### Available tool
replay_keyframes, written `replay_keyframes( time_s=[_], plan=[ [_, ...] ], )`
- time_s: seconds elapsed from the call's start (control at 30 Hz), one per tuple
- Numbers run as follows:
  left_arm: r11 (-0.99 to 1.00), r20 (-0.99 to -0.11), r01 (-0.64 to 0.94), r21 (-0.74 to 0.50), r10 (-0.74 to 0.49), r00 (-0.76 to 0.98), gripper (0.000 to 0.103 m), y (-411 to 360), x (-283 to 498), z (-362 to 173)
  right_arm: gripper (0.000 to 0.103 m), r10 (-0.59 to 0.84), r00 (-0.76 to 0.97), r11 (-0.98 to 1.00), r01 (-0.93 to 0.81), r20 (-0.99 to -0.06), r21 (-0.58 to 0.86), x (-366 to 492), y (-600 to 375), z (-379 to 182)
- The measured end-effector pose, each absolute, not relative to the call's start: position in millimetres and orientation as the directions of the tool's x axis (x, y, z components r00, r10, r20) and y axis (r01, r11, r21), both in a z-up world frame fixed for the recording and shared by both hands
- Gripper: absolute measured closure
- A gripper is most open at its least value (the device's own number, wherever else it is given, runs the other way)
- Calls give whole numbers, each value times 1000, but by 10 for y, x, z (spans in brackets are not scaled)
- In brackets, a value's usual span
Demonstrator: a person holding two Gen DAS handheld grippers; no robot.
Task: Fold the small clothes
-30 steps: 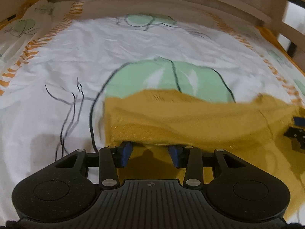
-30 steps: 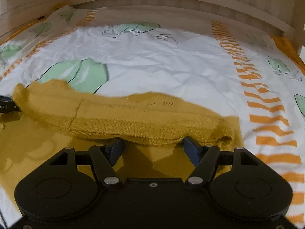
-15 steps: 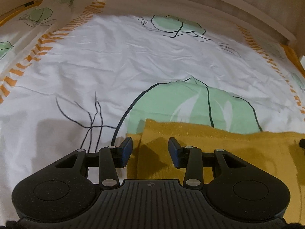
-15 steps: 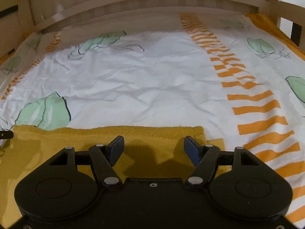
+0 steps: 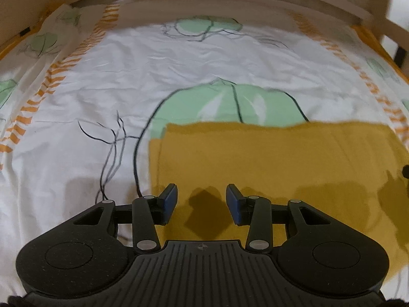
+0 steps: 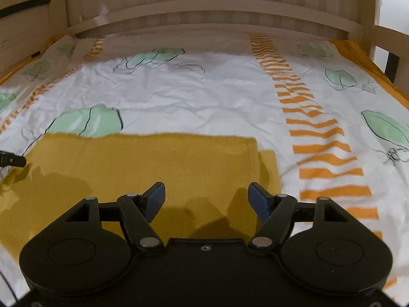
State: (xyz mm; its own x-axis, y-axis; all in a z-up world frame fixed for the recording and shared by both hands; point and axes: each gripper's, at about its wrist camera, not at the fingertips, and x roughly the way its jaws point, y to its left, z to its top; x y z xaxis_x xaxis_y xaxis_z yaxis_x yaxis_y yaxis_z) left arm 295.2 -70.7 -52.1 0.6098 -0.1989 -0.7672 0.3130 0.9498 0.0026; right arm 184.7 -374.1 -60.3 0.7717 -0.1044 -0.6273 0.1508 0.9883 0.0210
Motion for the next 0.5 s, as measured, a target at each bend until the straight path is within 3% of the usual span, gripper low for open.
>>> replay_keyframes(
  time_s=[0.27, 0.5],
  plan=[
    [937, -808, 347, 43, -171, 564, 61, -795, 2650, -699, 27, -112, 732, 991, 132, -673, -22, 1540, -3617, -785],
    [936, -797, 336, 101, -126, 591, 42, -815, 2452, -802, 22, -105, 734, 985, 171, -671, 33, 1199, -3645, -898]
  ],
)
